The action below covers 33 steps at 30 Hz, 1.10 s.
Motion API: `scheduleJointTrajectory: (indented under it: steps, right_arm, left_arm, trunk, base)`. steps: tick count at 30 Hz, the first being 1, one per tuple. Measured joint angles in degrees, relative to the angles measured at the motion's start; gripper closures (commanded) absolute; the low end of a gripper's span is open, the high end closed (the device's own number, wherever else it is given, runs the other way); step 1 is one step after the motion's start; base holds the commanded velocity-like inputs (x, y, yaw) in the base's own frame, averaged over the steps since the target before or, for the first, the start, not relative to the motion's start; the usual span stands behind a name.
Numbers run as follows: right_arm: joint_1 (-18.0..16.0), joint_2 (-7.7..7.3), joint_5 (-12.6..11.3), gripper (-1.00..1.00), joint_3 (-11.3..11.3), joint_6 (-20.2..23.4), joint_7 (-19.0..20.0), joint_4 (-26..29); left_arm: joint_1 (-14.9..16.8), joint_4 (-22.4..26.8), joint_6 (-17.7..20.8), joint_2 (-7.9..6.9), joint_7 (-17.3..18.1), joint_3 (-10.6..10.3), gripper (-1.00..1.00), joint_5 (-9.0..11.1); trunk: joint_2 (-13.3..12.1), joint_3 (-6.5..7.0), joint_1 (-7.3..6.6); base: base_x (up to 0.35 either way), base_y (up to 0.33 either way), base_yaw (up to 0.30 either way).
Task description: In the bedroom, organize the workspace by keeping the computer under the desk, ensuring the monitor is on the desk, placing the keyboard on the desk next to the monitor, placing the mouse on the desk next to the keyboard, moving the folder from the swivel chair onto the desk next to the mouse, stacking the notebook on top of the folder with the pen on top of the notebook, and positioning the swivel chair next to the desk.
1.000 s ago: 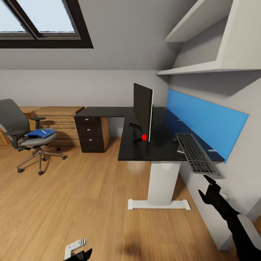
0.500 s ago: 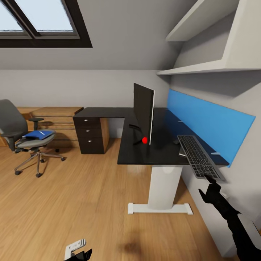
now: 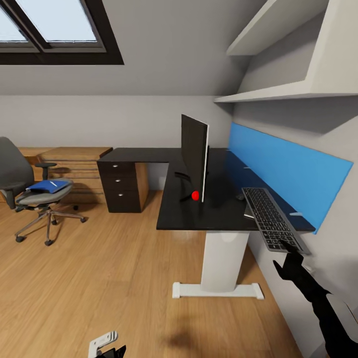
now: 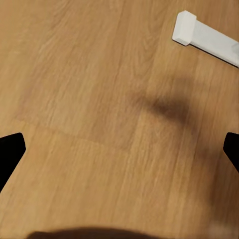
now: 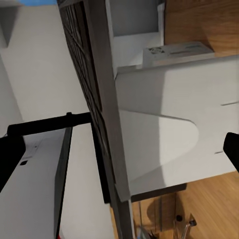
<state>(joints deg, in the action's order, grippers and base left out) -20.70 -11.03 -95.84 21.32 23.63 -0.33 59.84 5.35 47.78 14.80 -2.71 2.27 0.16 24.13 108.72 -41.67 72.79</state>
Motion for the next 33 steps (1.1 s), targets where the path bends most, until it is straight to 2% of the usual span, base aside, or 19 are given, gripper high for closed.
scheduleJointTrajectory:
  steps: [10, 33]
  right_arm:
    - [0.0, 0.03, 0.1, -1.00, -0.1, -0.3, -0.1, -0.1]
    - [0.0, 0.03, 0.1, -1.00, -0.3, -0.3, 0.0, -0.2]
  left_arm:
    - [0.0, 0.0, 0.0, -0.01, 0.0, 0.0, -1.00, 0.0]
    - [0.0, 0.0, 0.0, 0.00, -0.1, 0.1, -1.00, 0.0]
  trunk:
    - [0.0, 0.00, 0.00]
    - [0.0, 0.00, 0.00]
  base:
    - [0.003, -0.001, 0.000]
    - [0.075, 0.000, 0.000]
